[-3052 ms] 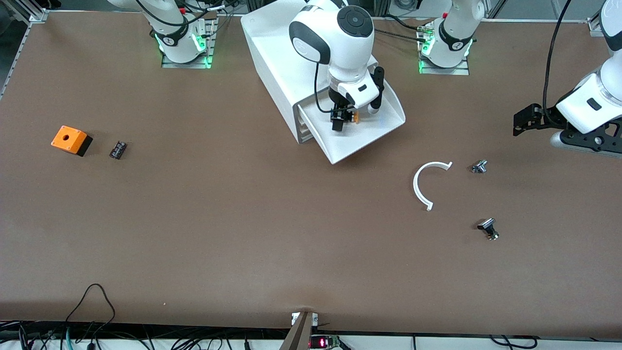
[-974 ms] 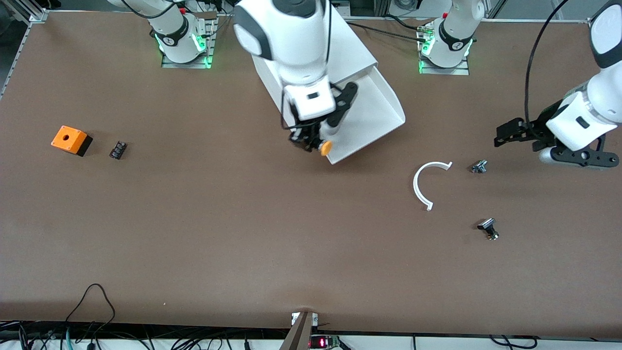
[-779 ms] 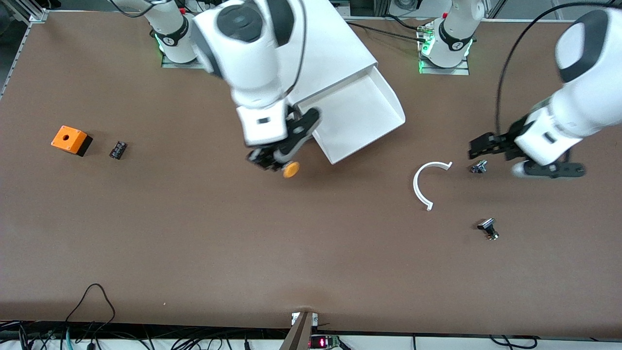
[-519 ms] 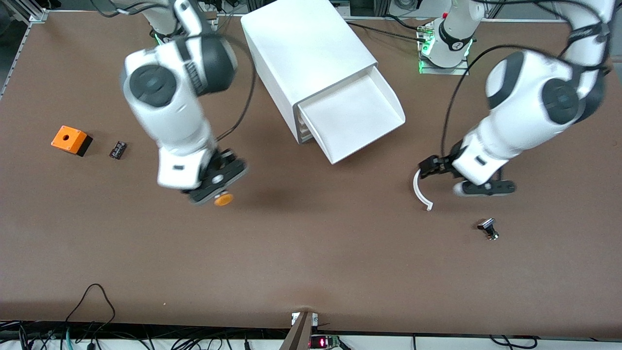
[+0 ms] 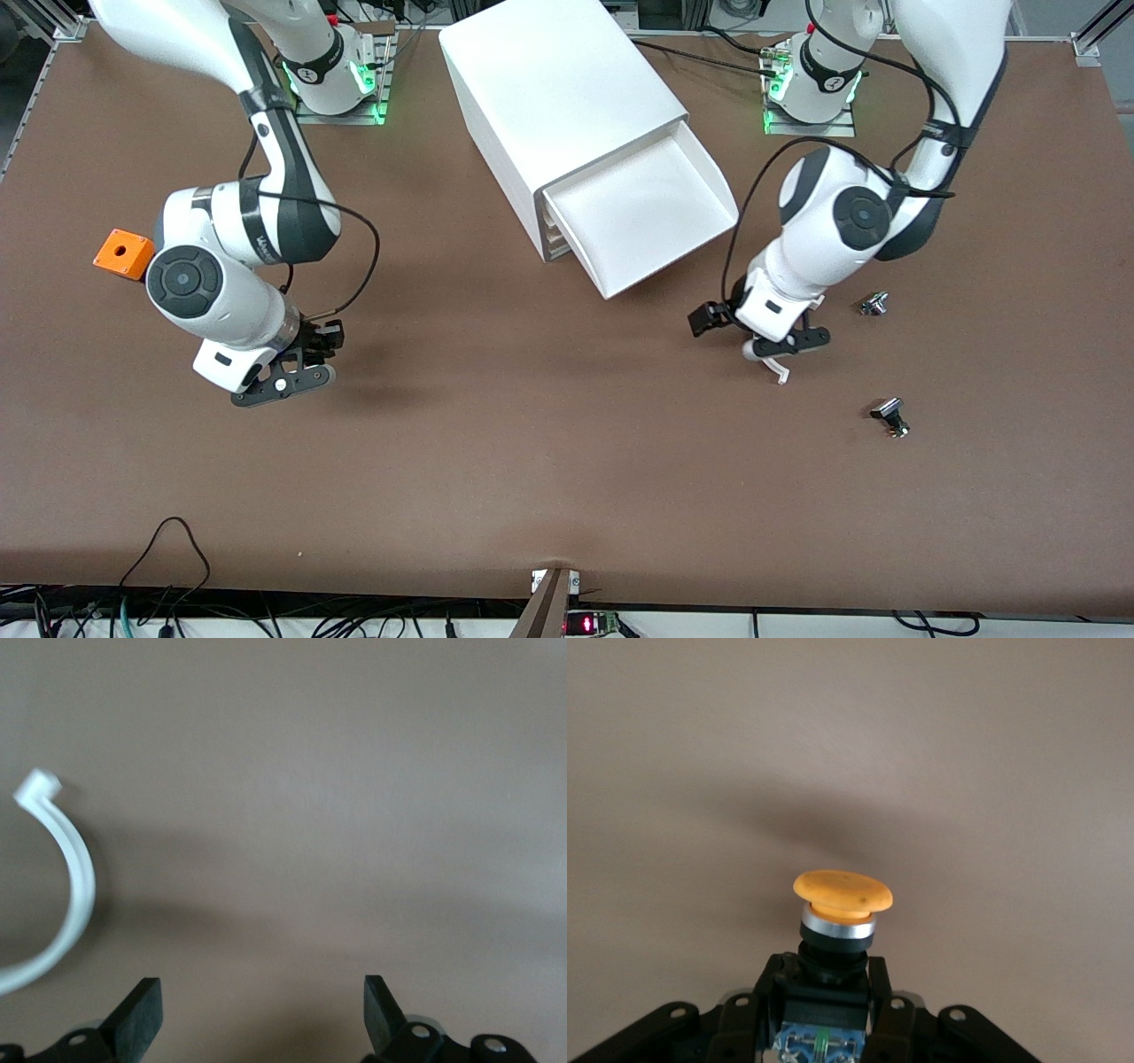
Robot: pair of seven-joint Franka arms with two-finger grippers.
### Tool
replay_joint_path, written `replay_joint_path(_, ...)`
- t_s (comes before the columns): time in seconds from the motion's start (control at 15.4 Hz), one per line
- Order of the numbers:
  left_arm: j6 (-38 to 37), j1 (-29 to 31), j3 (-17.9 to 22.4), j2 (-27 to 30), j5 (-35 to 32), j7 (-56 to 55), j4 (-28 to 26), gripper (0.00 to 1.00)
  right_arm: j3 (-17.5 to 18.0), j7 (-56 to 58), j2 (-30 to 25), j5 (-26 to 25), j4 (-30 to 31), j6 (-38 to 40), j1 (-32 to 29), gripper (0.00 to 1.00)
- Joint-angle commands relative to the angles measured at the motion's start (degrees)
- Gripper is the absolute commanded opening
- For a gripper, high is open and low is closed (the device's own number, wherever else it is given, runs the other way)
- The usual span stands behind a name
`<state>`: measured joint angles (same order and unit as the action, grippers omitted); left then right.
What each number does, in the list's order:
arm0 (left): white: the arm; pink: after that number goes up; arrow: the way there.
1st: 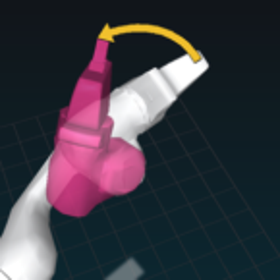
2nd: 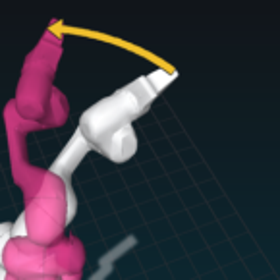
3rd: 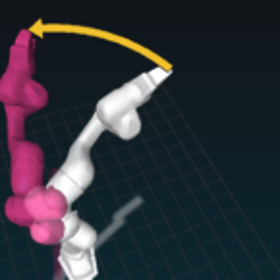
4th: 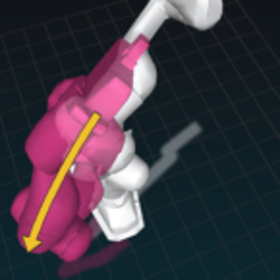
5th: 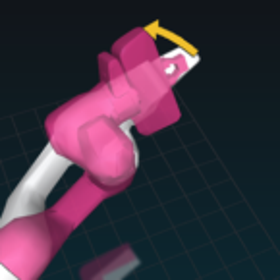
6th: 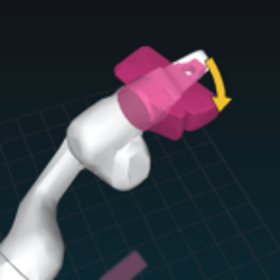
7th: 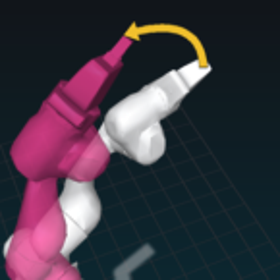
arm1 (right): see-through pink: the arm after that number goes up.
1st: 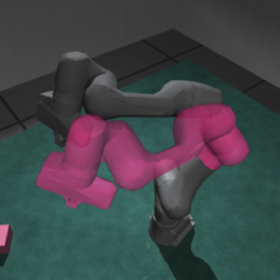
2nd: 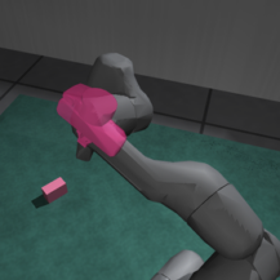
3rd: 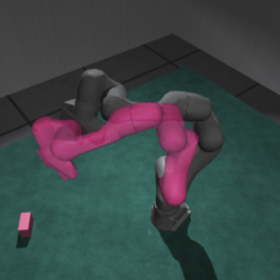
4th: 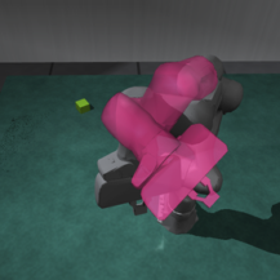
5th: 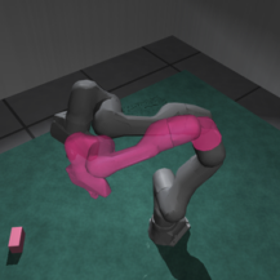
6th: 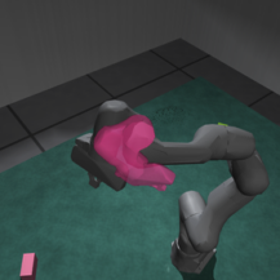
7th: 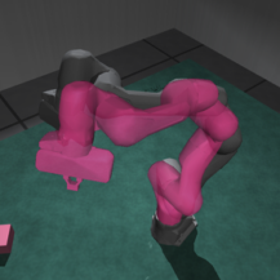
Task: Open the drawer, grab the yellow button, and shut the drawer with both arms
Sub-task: 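Push the drawer shut with the left gripper while the right gripper lowers the button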
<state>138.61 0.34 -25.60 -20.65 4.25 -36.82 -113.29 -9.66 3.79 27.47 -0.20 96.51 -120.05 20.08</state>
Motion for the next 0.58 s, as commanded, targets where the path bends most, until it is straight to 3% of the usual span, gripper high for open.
replay_joint_path(0.0,0.61,0.01,-3.91,4.73,-0.74,-7.63,-5.44,1.00,0.87,-2.81,-3.56,0.11,10.16,-7.72,-2.06,0.30)
replay_joint_path(0.32,-0.18,0.71,-14.10,11.50,-0.12,-19.75,-13.09,1.00,0.87,-2.30,-4.79,-0.33,20.36,-16.25,-5.32,0.30)
replay_joint_path(0.52,-0.53,2.20,-20.26,13.97,0.14,-24.77,-15.12,1.00,0.79,-1.50,-4.62,-4.80,25.29,-23.62,-7.77,0.30)
